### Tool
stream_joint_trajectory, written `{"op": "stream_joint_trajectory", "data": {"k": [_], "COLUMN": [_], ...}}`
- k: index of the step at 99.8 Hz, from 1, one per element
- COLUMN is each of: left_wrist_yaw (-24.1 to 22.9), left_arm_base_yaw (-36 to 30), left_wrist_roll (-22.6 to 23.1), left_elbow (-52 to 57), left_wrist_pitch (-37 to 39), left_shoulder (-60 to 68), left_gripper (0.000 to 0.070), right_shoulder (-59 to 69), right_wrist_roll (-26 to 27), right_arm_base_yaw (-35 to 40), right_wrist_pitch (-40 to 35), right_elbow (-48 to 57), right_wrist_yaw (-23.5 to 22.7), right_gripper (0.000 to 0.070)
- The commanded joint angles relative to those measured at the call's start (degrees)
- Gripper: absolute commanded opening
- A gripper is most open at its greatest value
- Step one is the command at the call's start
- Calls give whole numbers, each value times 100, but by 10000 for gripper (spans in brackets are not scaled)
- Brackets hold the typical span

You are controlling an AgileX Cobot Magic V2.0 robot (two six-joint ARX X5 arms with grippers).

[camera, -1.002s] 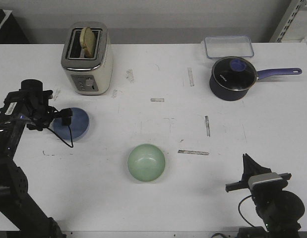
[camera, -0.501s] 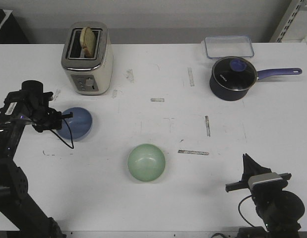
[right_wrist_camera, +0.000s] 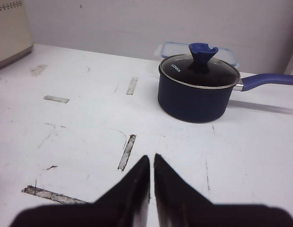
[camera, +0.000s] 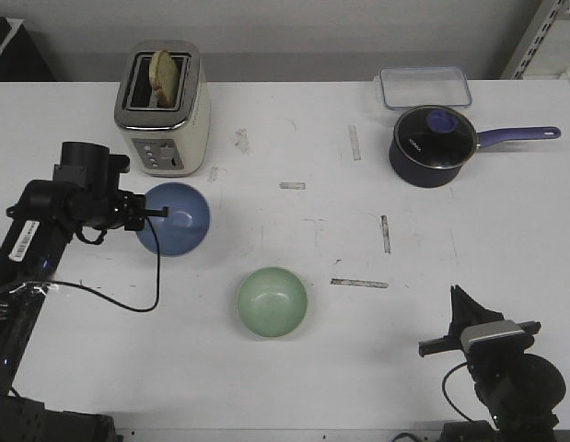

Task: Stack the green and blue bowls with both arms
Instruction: 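Carry the blue bowl over and lower it into the green bowl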

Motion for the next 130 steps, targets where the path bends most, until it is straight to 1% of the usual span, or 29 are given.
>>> {"op": "stream_joint_trajectory", "data": {"k": [1, 5, 8, 18, 33, 44, 54, 63, 75, 114, 118, 121, 130], "left_wrist_yaw": [164, 341, 380, 625, 621, 590, 455, 302, 188, 208, 208, 208, 208], "left_arm_base_yaw": [-308, -619, -697, -1248, -2031, -2533, -2844, -3027, -3097, -3093, -3093, -3091, -3091], "left_wrist_roll": [-146, -236, -278, -461, -636, -623, -516, -492, -400, -323, -326, -326, -330], "left_elbow": [118, 118, 118, 118, 118, 118, 118, 118, 118, 118, 118, 118, 118], "left_wrist_pitch": [-44, -59, -59, -59, -70, -210, -385, -393, -385, -393, -391, -393, -457], "left_shoulder": [-85, -190, -212, -254, -144, 24, 232, 448, 717, 1187, 1187, 1187, 1187], "left_gripper": [0, 0, 0, 0, 0, 0, 0, 0, 0, 6, 31, 75, 268], "right_shoulder": [28, 28, 28, 28, 28, 28, 28, 28, 28, 28, 28, 28, 28], "right_wrist_roll": [68, 68, 68, 68, 68, 68, 68, 68, 68, 68, 68, 68, 68], "right_arm_base_yaw": [7, 7, 7, 7, 7, 7, 7, 7, 7, 7, 7, 7, 7], "right_wrist_pitch": [61, 61, 59, 61, 57, 59, 59, 59, 59, 59, 59, 59, 59], "right_elbow": [2, 2, 2, 2, 2, 2, 2, 2, 2, 2, 2, 2, 2], "right_wrist_yaw": [-11, -11, -11, -11, -11, -11, -11, -11, -11, -11, -11, -11, -11], "right_gripper": [1, 1, 1, 1, 1, 1, 1, 1, 1, 1, 1, 1, 1]}}
